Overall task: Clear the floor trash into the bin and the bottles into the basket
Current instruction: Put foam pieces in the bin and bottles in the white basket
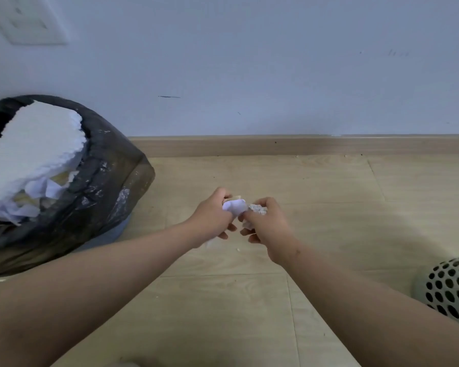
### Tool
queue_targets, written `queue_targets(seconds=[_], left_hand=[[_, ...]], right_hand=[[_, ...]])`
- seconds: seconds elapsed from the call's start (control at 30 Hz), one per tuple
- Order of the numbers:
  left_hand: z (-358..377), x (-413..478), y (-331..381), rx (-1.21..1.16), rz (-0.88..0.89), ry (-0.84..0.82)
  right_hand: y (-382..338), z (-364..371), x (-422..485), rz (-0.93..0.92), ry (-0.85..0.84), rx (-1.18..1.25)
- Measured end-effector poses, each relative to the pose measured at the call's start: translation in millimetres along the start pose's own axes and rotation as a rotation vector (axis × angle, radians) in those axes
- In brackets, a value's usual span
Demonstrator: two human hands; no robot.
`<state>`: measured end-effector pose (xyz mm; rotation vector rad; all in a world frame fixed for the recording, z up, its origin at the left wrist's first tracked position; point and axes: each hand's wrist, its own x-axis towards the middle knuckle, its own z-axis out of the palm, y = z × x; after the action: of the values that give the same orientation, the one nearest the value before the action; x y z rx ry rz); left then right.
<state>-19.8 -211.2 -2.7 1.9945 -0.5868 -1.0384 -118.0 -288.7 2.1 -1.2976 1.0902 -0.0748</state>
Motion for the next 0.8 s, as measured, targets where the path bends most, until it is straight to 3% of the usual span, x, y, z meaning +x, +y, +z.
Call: queue_targets(seconds=[0.13, 0.4, 0.6, 0.7, 0.8], left_hand=[[-35, -16, 17, -0.070, 0.170, 0.166], [-129, -71, 35, -0.249, 0.341, 0.689], [-192, -114, 21, 0.268, 0.530, 1.160], [-224, -111, -2, 0.500, 0.373, 1.249], [-239, -105, -27, 0.740, 0.131, 1.145]], right_hand=[[-31, 34, -3, -0.124, -0.012, -0.037], [-89, 126, -35, -0.265, -0.190, 0.051], [-115, 172, -64, -0.628, -0.195, -0.267], [-122, 198, -70, -0.917, -0.169, -0.331], [-122, 222, -67, -1.116, -0.066, -0.435]])
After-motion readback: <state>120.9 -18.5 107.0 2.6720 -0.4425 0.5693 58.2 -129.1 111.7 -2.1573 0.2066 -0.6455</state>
